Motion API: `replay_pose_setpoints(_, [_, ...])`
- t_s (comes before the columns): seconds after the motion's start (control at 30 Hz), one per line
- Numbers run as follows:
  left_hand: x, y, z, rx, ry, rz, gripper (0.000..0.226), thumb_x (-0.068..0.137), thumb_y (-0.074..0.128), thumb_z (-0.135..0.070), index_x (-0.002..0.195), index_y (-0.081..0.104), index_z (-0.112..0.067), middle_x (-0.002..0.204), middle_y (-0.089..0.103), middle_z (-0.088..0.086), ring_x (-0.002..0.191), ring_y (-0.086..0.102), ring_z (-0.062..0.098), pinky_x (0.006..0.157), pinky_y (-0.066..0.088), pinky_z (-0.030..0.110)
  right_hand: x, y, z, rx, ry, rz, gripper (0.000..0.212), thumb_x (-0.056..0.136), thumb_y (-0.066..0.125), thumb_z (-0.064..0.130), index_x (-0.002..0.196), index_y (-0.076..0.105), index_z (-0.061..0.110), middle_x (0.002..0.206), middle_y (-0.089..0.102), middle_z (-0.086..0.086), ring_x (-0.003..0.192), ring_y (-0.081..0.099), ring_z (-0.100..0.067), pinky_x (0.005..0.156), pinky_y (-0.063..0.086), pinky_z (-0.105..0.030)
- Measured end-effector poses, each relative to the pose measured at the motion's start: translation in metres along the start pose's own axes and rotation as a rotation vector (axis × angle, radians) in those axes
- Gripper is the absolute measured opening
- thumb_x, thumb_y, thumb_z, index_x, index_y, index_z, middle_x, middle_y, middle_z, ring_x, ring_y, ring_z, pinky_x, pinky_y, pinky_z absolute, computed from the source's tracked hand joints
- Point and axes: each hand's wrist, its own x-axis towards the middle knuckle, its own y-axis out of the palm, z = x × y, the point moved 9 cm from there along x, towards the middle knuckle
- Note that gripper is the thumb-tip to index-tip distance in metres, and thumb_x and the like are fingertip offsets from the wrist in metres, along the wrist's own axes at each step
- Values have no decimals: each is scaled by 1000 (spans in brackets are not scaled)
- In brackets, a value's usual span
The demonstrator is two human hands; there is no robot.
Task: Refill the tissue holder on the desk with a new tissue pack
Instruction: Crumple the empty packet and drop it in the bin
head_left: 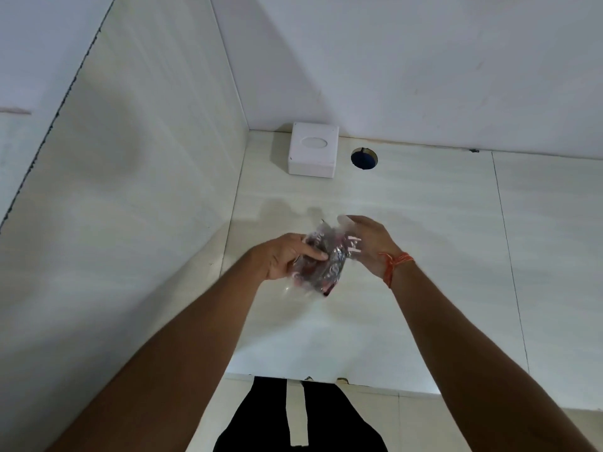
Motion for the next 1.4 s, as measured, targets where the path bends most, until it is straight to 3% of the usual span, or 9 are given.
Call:
replay_pose_setpoints(0.1, [5,-18,-10,-101,149,-279,37,73,75,7,110,69,1,101,73,18,88,70,30,92,56,42,-8,10,-22,86,157,32,52,85,63,53,110,65,7,95,67,-10,88,64,-29,72,56,-39])
replay_pose_setpoints(0.4, [-3,-21,0,-88,193,-433,22,74,73,9,86,71,-9,63,72,5,47,67,15,44,52,23,-23,17,-12,-88,-37,127,51,73,77,-9,117,64,12,105,69,-14,89,70,-29,66,59,-39])
replay_pose_setpoints(0.6, [-9,-8,22,-269,165,-147,34,84,58,12,95,68,-18,79,73,1,67,69,13,53,58,24,-31,5,-23,-19,-93,31,38,76,50,-27,92,65,4,82,65,-12,71,64,-27,52,55,-31])
replay_pose_setpoints(0.7, [-15,-6,31,-211,173,-187,41,79,51,21,96,68,-12,83,69,7,65,68,17,54,59,25,-39,3,-39,52,-71,5,27,82,51,-20,83,66,3,81,67,-14,72,65,-29,54,57,-32])
replay_pose_setpoints(0.87, [-24,-8,43,-184,236,-330,32,81,47,28,76,62,0,66,69,12,46,68,16,44,57,24,-67,-1,-70,269,41,30,13,83,61,14,87,65,2,96,69,-16,86,65,-35,92,53,-49])
replay_pose_setpoints(0.97, [-32,4,52,-12,295,-321,23,85,52,19,77,67,2,58,70,3,46,68,11,45,55,20,-94,4,-89,137,19,33,17,84,72,19,95,66,7,94,70,-12,82,69,-34,85,57,-51])
replay_pose_setpoints(1.17, [-64,29,105,-70,262,-226,35,85,45,10,96,70,-12,83,72,4,72,66,26,62,61,33,-151,-13,-133,165,-209,-293,26,80,65,-15,82,54,9,84,64,-16,58,67,-25,58,61,-41])
replay_pose_setpoints(1.3, [-76,69,152,-110,74,-35,27,88,59,-24,112,65,-14,101,66,13,81,69,33,83,60,46,-191,-41,-165,80,-349,-508,32,75,68,-11,94,58,13,90,65,-15,76,68,-29,65,62,-46])
replay_pose_setpoints(1.4, [-71,100,170,59,96,-14,33,86,66,-2,119,62,-9,97,69,17,73,72,31,76,63,44,-219,-65,-187,-7,-396,-641,41,74,68,-9,106,63,16,96,68,-16,89,67,-26,71,61,-40])
